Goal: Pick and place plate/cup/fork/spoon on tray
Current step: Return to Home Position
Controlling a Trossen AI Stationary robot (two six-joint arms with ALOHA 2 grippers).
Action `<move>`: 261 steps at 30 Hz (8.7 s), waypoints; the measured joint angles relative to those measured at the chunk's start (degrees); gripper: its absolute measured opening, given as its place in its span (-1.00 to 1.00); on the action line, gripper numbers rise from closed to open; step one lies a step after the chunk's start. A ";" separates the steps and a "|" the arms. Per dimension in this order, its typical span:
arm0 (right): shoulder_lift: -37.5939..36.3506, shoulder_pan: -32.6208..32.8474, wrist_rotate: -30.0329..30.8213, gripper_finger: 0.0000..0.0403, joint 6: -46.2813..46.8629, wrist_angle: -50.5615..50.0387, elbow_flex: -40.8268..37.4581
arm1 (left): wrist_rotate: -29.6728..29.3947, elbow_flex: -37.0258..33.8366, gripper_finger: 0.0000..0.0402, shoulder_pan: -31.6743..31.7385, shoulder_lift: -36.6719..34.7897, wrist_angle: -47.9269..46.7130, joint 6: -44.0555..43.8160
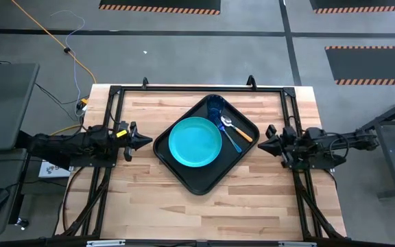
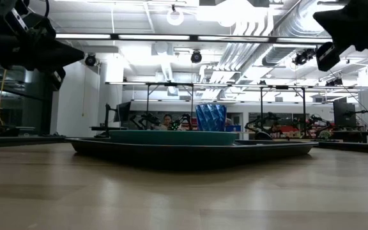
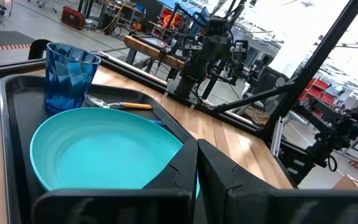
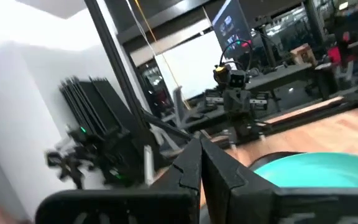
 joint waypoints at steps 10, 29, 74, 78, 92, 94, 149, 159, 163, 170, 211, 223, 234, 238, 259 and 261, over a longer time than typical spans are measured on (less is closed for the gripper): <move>0.01 0.00 0.76 -1.00 -6.74 -14.68 0.00 | -0.02 0.00 -0.98 0.00 -0.01 -0.01 -0.01; 0.77 0.00 0.19 -1.00 -6.19 -18.07 0.11 | -0.01 0.00 -0.98 0.00 -0.04 0.00 -0.01; 0.79 0.00 0.19 -1.00 -6.19 -18.18 0.11 | -0.01 0.01 -0.98 -0.02 -0.04 0.00 0.00; 0.79 0.00 0.18 -1.00 -6.19 -18.18 0.11 | -0.02 0.00 -0.98 -0.01 -0.04 0.01 0.00; 0.79 -0.01 0.17 -1.00 -6.20 -18.18 0.11 | -0.01 0.00 -0.98 0.00 -0.02 -0.01 -0.01; 0.79 -0.01 0.17 -1.00 -6.21 -18.18 0.11 | 0.00 0.02 -0.98 -0.02 -0.03 0.01 0.00; 0.79 0.00 0.17 -1.00 -6.21 -18.16 0.11 | 0.01 0.02 -0.98 -0.02 -0.03 0.02 -0.01; 0.79 0.00 0.18 -1.00 -6.21 -18.16 0.12 | 0.01 0.02 -0.98 0.00 -0.02 -0.01 0.00; 0.79 -0.01 0.17 -1.00 -6.20 -18.17 0.12 | 0.01 0.01 -0.98 0.00 -0.02 0.00 -0.01; 0.79 -0.02 0.17 -1.00 -6.20 -18.18 0.13 | 0.01 0.01 -0.98 0.00 -0.02 0.01 0.01; 0.79 -0.01 0.17 -1.00 -6.20 -18.17 0.12 | 0.01 0.02 -0.98 0.00 -0.02 0.01 -0.01; 0.77 -0.02 0.17 -1.00 -6.19 -18.17 0.11 | 0.01 0.02 -0.98 -0.02 -0.04 -0.01 0.01; 0.79 -0.02 0.17 -1.00 -6.19 -18.16 0.11 | 0.01 0.01 -0.98 -0.01 -0.02 0.02 0.01; 0.79 0.00 0.17 -1.00 -6.21 -18.18 0.13 | 0.01 0.02 -0.98 0.00 -0.02 0.02 -0.01; 0.77 -0.02 0.17 -1.00 -6.21 -18.16 0.13 | 0.00 0.02 -0.98 0.00 -0.02 0.01 -0.01; 0.79 0.00 0.17 -1.00 -6.21 -18.18 0.11 | 0.01 0.02 -0.98 0.00 -0.03 0.01 -0.01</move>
